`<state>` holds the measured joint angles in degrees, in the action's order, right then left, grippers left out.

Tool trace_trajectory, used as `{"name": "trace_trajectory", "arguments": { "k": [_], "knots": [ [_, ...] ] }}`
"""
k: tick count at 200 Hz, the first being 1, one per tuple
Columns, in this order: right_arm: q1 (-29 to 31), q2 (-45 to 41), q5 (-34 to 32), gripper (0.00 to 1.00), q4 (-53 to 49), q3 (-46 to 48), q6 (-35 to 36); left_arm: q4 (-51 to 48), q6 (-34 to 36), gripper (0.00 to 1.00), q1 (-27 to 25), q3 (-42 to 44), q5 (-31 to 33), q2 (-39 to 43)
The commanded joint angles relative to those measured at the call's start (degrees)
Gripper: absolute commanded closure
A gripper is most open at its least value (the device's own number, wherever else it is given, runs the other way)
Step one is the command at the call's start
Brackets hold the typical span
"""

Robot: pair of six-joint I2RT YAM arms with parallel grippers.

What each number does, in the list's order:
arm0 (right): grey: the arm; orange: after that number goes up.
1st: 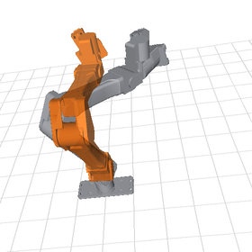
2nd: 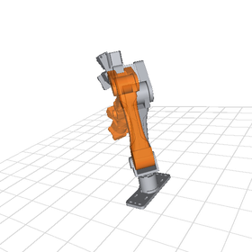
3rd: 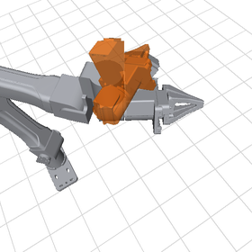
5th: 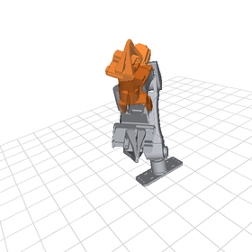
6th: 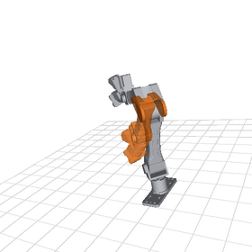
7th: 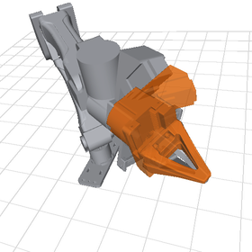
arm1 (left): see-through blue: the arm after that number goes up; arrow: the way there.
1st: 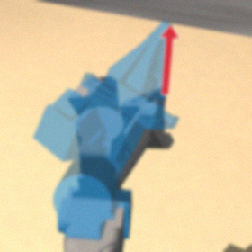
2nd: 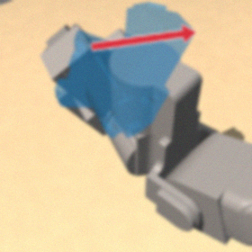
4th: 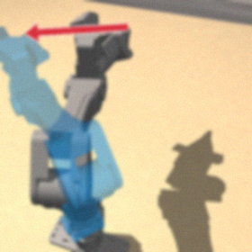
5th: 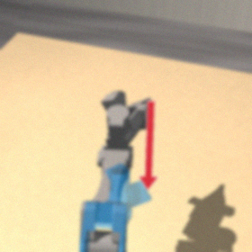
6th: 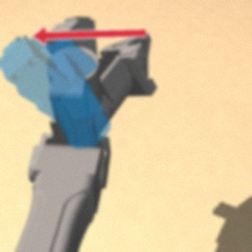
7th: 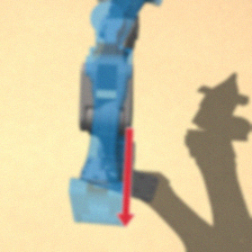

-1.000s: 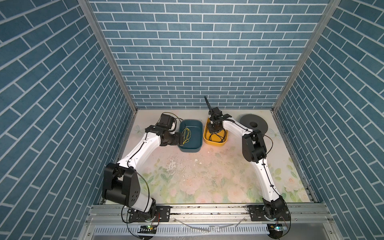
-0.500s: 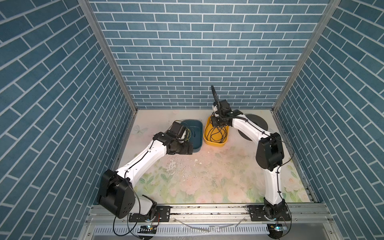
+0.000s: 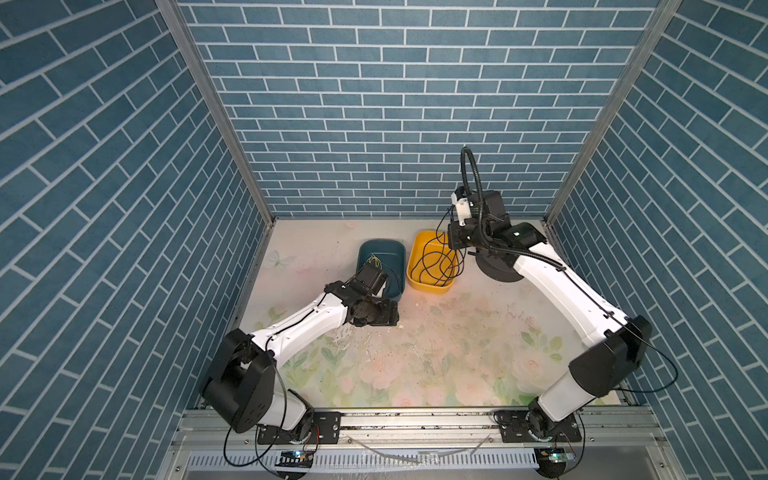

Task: Wrap the cables
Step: 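Lift the black cable out of the yellow tub with the right gripper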

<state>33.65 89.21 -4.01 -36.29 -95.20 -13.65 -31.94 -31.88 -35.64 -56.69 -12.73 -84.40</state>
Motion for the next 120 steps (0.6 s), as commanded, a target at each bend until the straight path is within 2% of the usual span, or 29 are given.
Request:
{"name": "trace_trajectory", "arguments": {
  "k": [1, 27, 57, 86, 120],
  "knots": [
    [0.29, -7.14, -2.44, 1.00, -4.59, 2.67, -2.29, 5.31, -0.55, 0.23, 0.00, -0.36, 0.66, -3.30],
    [0.28, -13.30, -2.55, 1.00, -9.08, 5.82, -4.38, 9.03, -0.06, 0.25, 1.01, -2.11, 2.12, -7.21],
    [0.28, -19.70, -4.81, 1.00, -14.62, 11.94, -7.06, 13.84, -1.07, 0.30, 5.07, -3.00, 1.90, -10.83],
    [0.17, -25.20, -7.30, 1.00, -14.58, 21.20, -9.44, 13.79, 0.30, 0.30, 7.29, -6.51, 2.49, -13.61],
    [0.15, -26.20, -7.82, 1.00, -10.17, 32.34, -11.75, 11.43, 2.64, 0.30, 8.29, -11.25, 4.19, -16.26]
  ]
}}
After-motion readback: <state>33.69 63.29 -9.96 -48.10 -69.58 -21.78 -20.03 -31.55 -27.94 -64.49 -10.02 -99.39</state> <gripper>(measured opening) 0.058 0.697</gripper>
